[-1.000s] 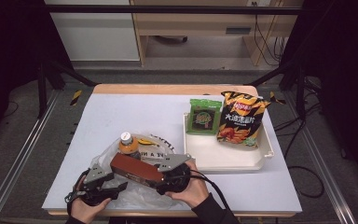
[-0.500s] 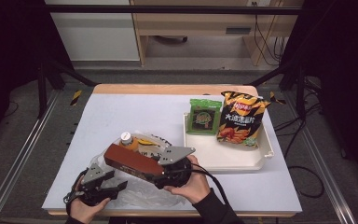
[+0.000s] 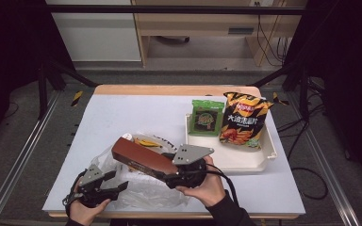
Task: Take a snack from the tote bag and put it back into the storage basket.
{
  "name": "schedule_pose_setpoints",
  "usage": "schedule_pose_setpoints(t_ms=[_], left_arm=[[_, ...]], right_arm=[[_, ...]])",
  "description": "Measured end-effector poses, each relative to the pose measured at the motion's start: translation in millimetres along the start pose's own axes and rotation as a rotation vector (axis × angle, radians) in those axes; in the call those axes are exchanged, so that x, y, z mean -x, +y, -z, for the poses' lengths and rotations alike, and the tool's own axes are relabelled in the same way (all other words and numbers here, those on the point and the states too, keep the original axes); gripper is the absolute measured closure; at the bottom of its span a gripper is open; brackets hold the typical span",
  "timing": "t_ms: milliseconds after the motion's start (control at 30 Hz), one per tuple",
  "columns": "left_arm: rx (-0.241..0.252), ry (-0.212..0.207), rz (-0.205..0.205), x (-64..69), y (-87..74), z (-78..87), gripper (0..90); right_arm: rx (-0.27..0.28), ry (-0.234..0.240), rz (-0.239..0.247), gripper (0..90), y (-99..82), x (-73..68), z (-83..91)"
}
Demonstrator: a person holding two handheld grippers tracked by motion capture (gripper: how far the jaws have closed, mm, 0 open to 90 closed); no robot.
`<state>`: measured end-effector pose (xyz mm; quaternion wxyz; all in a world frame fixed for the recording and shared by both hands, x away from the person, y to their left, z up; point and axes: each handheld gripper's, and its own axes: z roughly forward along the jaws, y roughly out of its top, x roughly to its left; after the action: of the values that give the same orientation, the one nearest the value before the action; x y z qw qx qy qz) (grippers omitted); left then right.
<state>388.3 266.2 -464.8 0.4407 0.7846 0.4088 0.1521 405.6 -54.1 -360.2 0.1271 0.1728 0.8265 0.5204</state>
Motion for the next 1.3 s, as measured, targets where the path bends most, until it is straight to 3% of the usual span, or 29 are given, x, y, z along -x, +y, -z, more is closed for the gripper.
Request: schedule_pose_setpoints(t_ms=[367,533,733,1000,1300], left_arm=[[0.065,-0.002,0.012,1.2,12.7,11.6,29.1],[0.094,-0.003,0.006,2.8,21.3,18.3,28.7],[0.131,0.006,0.001,0.9,35.5,26.9,27.4],[0.189,0.035,0.017,-13.8,53.4,40.3,25.9],[0.208,0.081,0.079,-40.2,60.0,47.0,25.4]], right_arm=[[0.057,-0.028,-0.005,43.7,4.1,4.4,30.8],[0.074,-0.075,-0.014,43.7,3.0,13.6,48.7],[0.071,-0.159,-0.038,43.6,-4.4,34.4,68.9],[0.045,-0.254,-0.065,43.7,-17.9,62.5,89.0],[0.024,-0.305,-0.100,43.7,-35.8,81.3,104.6]])
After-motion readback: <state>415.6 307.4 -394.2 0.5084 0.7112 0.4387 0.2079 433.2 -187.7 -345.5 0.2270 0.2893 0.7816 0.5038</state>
